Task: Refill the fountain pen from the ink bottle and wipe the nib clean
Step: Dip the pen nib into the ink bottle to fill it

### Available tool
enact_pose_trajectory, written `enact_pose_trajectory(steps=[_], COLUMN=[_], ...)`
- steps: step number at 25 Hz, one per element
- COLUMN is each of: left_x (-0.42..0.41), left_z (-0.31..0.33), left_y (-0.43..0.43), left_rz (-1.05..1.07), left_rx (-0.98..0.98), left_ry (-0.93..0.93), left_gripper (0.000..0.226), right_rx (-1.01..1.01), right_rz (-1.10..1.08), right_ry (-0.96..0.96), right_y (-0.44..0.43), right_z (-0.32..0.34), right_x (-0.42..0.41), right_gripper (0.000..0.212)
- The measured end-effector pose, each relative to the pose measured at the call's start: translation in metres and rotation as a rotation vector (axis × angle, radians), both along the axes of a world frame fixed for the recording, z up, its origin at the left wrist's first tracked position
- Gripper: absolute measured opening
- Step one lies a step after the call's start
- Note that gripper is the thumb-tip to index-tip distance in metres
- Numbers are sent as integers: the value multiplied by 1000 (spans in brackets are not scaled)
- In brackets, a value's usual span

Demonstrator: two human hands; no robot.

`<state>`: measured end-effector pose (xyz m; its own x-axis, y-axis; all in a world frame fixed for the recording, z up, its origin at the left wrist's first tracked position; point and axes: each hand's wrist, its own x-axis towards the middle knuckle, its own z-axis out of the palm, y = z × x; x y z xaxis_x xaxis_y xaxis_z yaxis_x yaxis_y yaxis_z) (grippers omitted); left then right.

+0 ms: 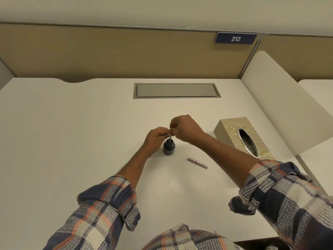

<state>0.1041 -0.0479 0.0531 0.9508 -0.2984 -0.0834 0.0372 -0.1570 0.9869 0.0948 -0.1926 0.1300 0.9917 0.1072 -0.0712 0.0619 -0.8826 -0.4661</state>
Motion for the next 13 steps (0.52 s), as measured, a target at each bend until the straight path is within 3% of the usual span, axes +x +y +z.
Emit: enact_pose_trajectory(steps=[13], left_x=[-1], left_z=[2], left_y=[1], left_rz=[-4], left_rx=[-4], left_ry=[-10], left_gripper=[16], right_rx=[14], right_rz=[-32], right_ry=[3], right_y=[0], right_z=[2], right_x=[-2], right_gripper=[13])
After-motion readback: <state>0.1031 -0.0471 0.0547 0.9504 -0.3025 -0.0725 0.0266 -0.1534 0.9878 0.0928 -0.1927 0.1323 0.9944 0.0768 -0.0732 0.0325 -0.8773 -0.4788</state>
